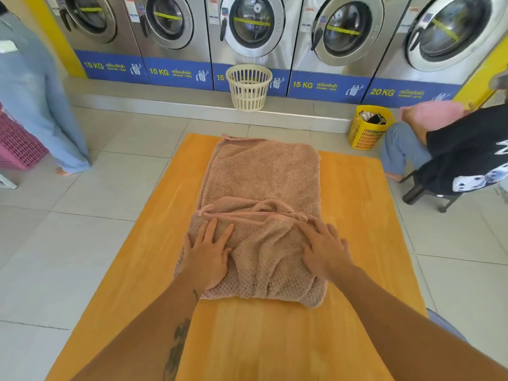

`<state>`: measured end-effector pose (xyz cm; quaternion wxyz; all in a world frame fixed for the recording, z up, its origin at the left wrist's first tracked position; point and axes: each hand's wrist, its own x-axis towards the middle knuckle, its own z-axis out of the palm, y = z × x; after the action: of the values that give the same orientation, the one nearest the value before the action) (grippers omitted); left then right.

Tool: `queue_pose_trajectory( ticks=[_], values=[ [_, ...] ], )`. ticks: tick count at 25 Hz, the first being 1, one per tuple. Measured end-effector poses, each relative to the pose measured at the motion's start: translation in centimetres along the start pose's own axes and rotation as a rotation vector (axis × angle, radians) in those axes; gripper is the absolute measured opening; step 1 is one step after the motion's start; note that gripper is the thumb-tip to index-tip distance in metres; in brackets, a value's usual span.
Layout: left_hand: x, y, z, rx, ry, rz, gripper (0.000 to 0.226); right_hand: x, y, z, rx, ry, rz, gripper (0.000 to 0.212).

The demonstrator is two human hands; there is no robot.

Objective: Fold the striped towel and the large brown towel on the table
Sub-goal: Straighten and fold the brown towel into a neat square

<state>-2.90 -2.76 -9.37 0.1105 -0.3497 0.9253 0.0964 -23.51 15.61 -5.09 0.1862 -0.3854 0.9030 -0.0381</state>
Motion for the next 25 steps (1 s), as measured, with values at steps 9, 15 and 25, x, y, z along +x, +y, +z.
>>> queue_pose_trajectory(
  ticks=[9, 15, 25],
  values=[
    [-6.0, 1.1, 1.2, -0.201, 0.273, 0.218, 0.066, -10.5, -2.7, 2.9, 0.865, 0.098, 0.504, 0.020],
    [-6.4, -1.5, 1.0, 0.035, 0.059, 0.266, 0.089, -11.1, -1.3, 1.8, 0.643, 0.327, 0.458, 0.007],
    [-5.2, -4.4, -0.4, 0.128, 0.128, 0.304, 0.080, -9.7, 0.9, 0.8, 0.220, 0.180, 0.503, 0.014]
  ],
)
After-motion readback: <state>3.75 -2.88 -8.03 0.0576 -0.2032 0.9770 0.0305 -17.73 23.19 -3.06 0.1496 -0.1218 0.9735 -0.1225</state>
